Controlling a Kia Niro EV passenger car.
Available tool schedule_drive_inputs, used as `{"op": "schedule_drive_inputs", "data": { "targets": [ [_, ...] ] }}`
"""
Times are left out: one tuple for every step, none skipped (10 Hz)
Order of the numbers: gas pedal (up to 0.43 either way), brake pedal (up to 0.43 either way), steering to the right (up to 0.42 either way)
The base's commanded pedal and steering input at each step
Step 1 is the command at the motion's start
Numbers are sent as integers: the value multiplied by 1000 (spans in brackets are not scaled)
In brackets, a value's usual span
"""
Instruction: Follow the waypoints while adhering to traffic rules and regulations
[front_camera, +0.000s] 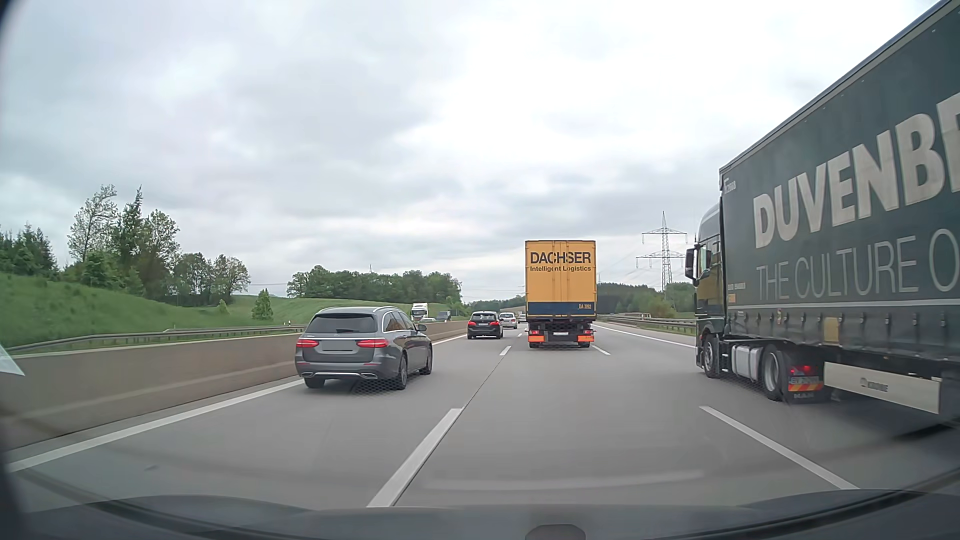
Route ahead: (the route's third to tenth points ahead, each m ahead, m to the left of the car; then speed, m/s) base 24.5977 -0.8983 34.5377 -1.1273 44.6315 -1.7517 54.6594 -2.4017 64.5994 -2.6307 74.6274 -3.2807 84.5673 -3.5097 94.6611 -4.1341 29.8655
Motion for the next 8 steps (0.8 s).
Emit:
{"op": "schedule_drive_inputs", "data": {
  "targets": [
    [488,0,-1],
    [500,0,0],
    [512,0,0],
    [512,0,1],
    [512,0,2],
    [520,0,4],
    [520,0,6],
    [531,0,6]
  ]
}}
